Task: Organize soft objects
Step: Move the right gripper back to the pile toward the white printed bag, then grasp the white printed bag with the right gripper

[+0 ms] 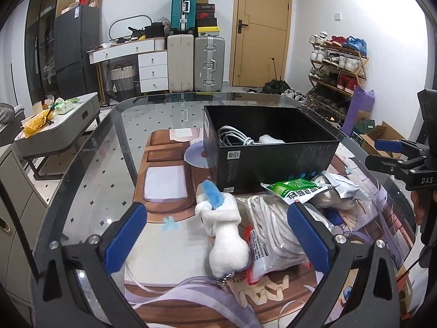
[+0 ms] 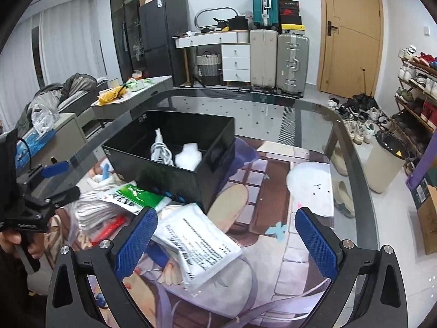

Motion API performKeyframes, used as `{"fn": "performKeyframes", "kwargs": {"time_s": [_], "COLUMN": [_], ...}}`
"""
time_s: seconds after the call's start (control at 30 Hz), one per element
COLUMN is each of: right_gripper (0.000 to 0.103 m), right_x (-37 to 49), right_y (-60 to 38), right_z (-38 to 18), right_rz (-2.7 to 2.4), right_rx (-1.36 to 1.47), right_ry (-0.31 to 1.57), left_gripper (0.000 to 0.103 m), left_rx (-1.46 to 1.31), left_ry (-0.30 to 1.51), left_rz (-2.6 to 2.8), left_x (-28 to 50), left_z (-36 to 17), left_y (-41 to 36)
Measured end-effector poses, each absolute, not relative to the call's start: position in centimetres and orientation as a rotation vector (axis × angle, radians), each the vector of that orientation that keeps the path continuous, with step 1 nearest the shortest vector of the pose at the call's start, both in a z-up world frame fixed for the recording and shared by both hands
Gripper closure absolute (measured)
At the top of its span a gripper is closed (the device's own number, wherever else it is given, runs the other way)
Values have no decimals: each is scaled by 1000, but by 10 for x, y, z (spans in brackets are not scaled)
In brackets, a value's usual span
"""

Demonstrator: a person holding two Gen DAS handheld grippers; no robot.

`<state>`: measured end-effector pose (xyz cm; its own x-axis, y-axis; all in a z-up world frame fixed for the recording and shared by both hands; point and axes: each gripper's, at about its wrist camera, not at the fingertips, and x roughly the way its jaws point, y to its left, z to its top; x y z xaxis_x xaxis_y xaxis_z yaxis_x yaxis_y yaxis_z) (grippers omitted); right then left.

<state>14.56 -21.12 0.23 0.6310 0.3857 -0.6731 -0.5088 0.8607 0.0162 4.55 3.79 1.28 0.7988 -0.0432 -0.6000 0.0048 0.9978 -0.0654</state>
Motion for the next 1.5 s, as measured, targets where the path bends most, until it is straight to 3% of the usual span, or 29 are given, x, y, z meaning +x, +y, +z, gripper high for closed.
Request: {"fn": "performKeyframes", "kwargs": {"time_s": [0.93, 1.5], "right_gripper": [1, 5], "right_x": [167, 155], "right_y": [-186, -194], "right_z": [-59, -50], "right_rz": [652, 689], "right_rx": [-144, -174], "right_ry": [930, 894], "left_gripper": [0, 0], "left_rx": [-109, -124], "left_ry": [705, 722], "left_rz": [-48, -58], "left_x": [54, 54], "left_z": [-3, -6], "left_y": [55, 56]}}
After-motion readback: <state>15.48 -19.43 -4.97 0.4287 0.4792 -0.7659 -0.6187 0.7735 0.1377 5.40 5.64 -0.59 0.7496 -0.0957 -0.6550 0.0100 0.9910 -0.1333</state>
